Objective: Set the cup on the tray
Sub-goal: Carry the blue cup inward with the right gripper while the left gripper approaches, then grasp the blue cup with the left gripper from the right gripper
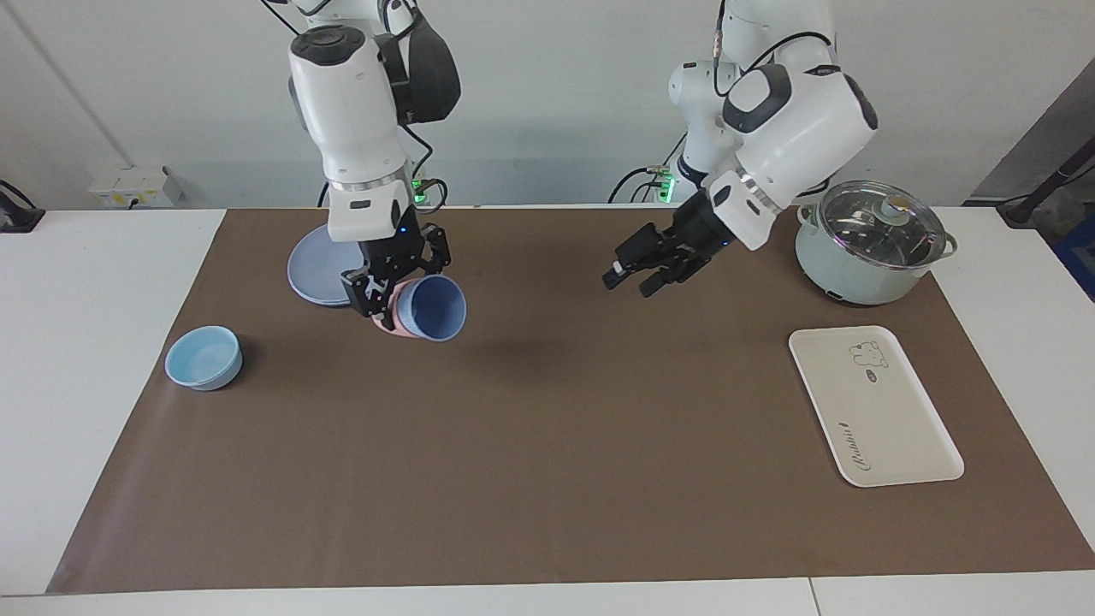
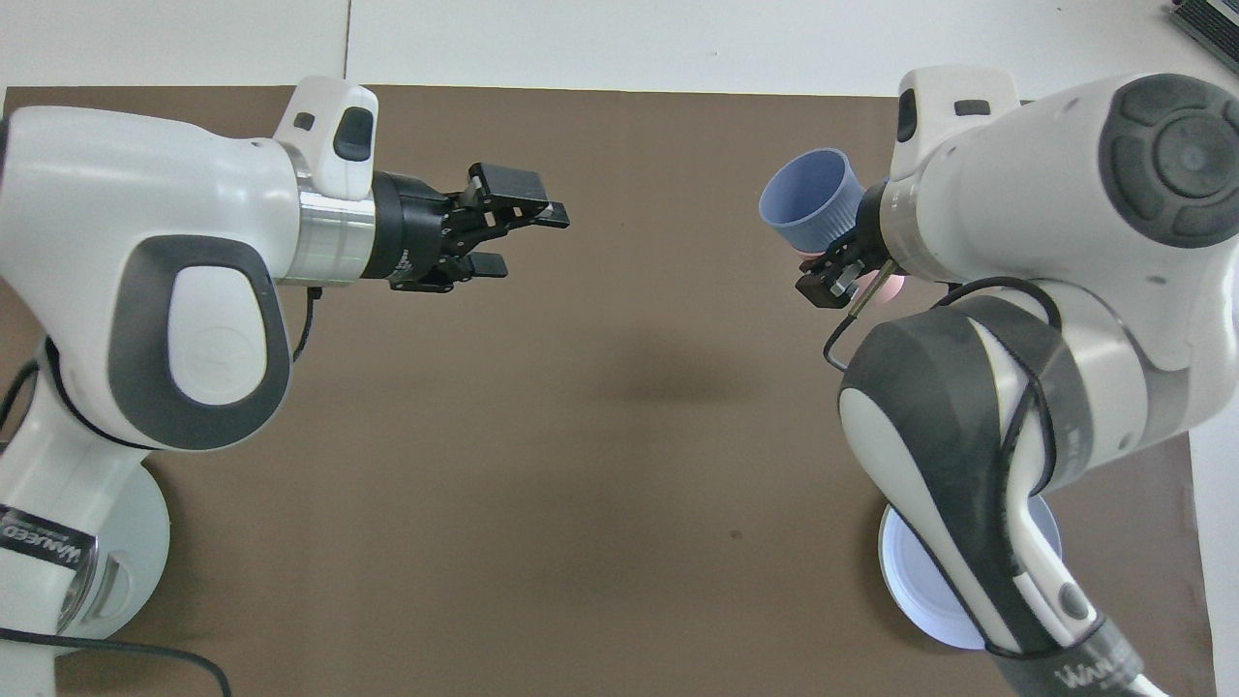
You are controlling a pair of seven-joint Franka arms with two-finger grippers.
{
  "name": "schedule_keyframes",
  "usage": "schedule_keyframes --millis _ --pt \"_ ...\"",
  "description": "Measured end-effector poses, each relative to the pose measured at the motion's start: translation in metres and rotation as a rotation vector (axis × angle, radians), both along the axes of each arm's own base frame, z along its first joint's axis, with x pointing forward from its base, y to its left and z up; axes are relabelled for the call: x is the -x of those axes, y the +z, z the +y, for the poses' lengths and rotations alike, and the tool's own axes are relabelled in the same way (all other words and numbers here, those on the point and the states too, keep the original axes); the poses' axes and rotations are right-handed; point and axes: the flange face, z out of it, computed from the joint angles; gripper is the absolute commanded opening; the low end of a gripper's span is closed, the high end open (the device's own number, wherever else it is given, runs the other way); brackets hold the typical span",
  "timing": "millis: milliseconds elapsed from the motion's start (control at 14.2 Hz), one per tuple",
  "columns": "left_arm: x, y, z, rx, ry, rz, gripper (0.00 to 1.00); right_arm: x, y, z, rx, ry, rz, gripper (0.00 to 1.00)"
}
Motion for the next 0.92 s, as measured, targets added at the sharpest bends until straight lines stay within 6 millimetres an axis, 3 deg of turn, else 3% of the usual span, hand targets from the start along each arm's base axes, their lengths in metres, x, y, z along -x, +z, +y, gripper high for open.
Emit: schedule_keyframes --millis 211,423,563,775,845,915 --pt "0.006 -0.008 -0.045 0.030 0.026 -0.022 0.70 0.016 0.002 0.030 0.097 0.066 0.023 0.00" --pt "0.018 -0.006 -0.072 0.044 0.019 -0.043 0.64 0.025 -0.005 0.055 0.143 0.113 0.022 0.00" --pt "0.025 -0.006 -0.087 0.053 0.024 -0.055 0.62 0.025 -0.012 0.064 0.162 0.105 0.020 0.00" --pt "0.037 -0.022 -0.108 0.044 -0.003 -0.042 0.55 0.023 -0.016 0.066 0.170 0.103 0.022 0.00" --pt "0.041 -0.027 -0.115 0.039 -0.013 -0.036 0.47 0.023 -0.017 0.066 0.169 0.103 0.021 0.00" --pt "0.044 -0.030 -0.119 0.037 -0.019 -0.035 0.32 0.023 -0.016 0.066 0.169 0.103 0.019 0.00"
